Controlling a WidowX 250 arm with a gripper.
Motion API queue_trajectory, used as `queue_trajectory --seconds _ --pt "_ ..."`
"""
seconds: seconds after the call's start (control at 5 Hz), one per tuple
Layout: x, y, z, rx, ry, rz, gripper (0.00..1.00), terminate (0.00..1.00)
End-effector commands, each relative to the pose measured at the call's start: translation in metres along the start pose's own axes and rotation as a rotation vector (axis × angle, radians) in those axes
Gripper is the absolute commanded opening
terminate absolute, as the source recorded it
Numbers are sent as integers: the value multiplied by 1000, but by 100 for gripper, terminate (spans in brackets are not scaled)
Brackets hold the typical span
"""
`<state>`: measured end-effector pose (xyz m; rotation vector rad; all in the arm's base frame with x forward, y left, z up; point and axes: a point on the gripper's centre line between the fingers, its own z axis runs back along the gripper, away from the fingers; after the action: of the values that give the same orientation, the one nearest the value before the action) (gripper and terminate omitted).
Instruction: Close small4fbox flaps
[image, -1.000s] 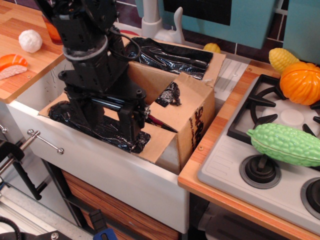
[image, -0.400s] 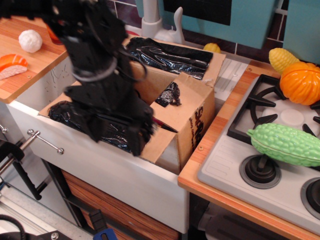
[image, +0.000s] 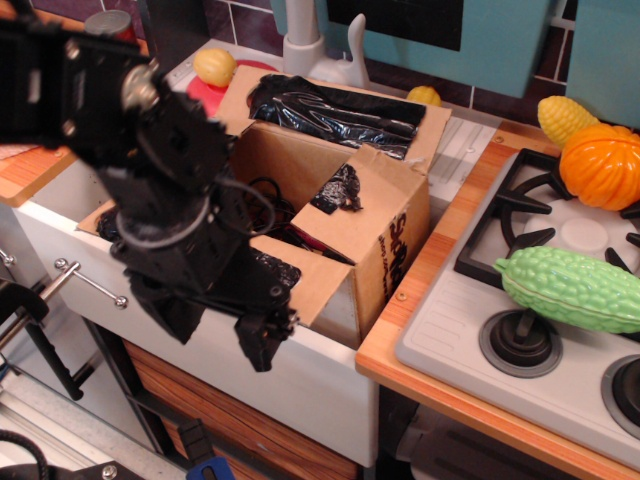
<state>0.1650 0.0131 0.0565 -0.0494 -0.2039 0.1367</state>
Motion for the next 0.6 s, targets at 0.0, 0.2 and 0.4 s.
queue_trajectory --seconds 0.0,0.2,0.4 --pt "-3 9 -9 -8 -45 -13 100 0" --pt "2 13 -15 -24 -53 -32 100 0" --pt "12 13 -25 -60 -56 -46 100 0"
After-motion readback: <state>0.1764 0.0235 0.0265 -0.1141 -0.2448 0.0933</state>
